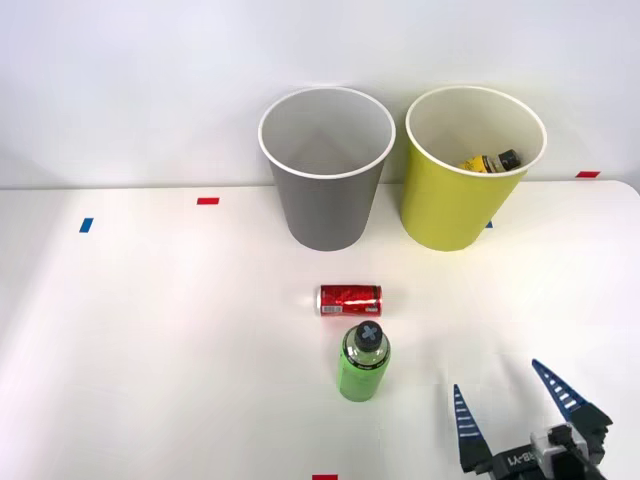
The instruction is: Put cans in the gray bin, plastic bottles in the light green bin
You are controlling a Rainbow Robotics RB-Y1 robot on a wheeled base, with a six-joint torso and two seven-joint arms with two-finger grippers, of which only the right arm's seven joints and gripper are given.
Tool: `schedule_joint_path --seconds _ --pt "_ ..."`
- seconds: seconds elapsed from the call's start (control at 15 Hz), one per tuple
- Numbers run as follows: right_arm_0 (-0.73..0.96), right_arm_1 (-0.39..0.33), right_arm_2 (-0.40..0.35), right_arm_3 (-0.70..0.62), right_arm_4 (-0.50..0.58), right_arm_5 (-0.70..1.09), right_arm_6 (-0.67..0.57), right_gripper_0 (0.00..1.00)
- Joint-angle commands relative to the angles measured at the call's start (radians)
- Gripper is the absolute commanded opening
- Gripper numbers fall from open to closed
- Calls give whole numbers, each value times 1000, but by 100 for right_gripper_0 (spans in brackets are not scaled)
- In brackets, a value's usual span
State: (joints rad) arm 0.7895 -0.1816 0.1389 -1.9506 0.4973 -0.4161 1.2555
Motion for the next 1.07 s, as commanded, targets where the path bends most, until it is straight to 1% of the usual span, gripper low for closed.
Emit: schedule_joint_path --seconds 0.07,0.33,0.4,0.6,0.67,0.8,1.07 --pt "-22 -7 34 122 -98 -107 61 100" --pt "-36 25 83 222 -114 -250 91 100" --pt "-41 27 100 246 -126 -302 148 100" --pt "-38 5 159 260 -244 -337 292 100" --pt "-36 -4 166 260 -287 -337 321 100" --pt "-18 -7 165 260 -344 -337 361 100" --pt "1 5 145 260 -352 -337 363 100"
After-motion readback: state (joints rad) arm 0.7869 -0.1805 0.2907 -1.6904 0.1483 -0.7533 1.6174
